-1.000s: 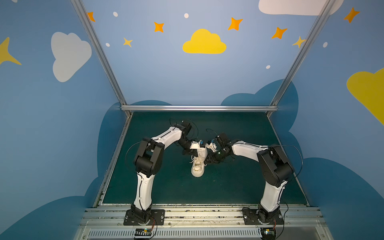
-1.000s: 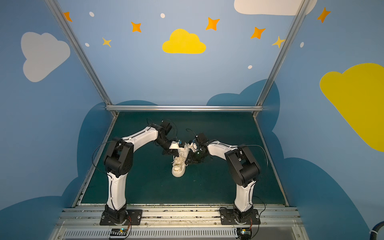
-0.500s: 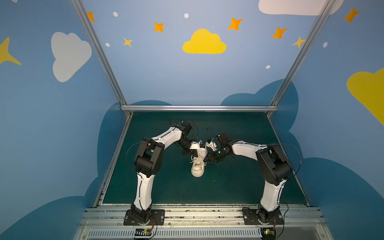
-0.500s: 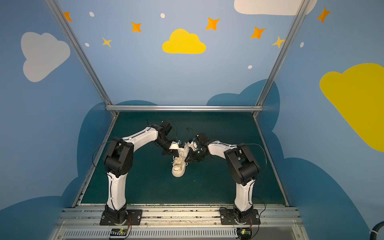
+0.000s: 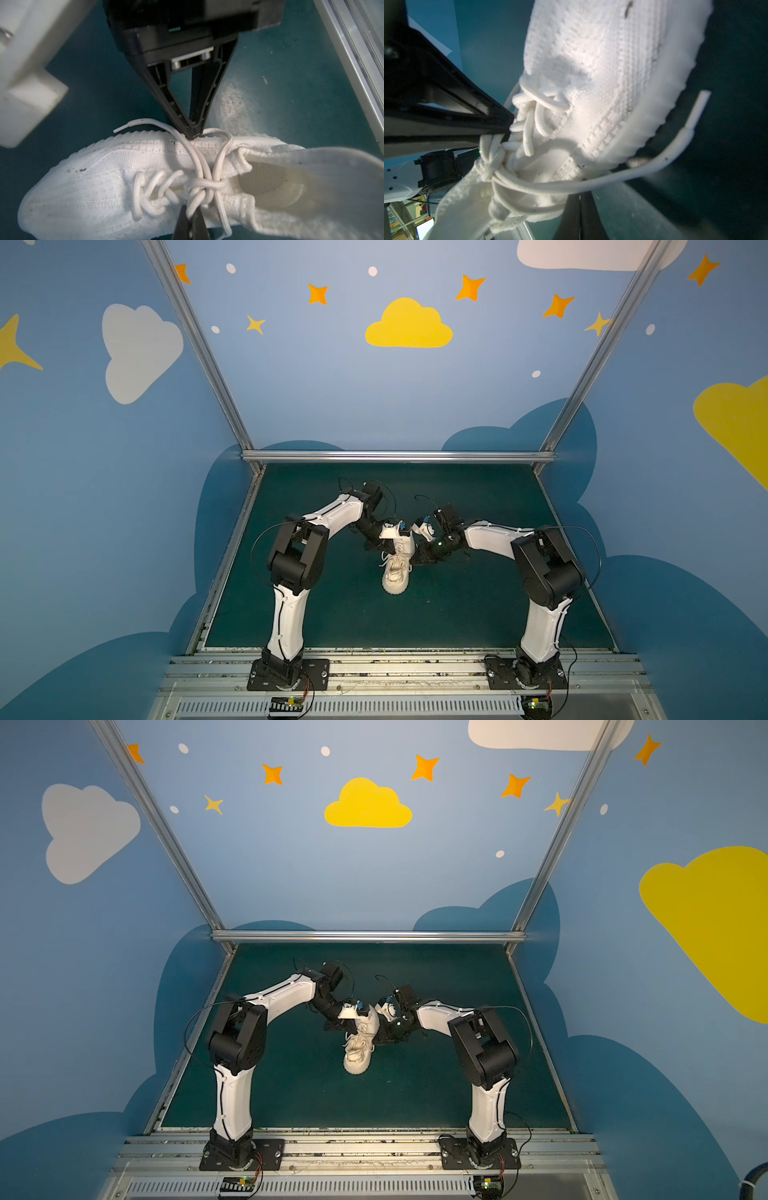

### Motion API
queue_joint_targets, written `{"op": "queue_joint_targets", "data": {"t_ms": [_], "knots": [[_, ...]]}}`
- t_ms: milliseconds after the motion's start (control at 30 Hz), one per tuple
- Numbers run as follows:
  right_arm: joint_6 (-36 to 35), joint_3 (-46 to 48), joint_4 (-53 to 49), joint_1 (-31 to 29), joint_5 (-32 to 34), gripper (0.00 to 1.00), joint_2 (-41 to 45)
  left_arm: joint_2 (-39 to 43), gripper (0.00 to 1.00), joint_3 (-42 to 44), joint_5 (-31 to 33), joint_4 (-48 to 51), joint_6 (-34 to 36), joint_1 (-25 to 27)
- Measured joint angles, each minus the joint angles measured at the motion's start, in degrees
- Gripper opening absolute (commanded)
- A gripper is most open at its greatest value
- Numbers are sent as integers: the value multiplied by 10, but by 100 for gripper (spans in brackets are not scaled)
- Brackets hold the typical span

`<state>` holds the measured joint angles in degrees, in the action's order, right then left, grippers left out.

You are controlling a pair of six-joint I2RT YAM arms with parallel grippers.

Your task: Tie the shoes

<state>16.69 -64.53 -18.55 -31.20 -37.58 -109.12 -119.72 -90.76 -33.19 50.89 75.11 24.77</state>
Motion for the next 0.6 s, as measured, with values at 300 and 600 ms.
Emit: {"op": "queue_joint_targets", "data": {"t_ms": [300,600], "knots": [[-7,9,-22,-9,19,13,63,10,3,1,2,2,-1,0],[-25,-6,-31,-23,16,16,32,10,3,1,-7,2,-1,0]]}}
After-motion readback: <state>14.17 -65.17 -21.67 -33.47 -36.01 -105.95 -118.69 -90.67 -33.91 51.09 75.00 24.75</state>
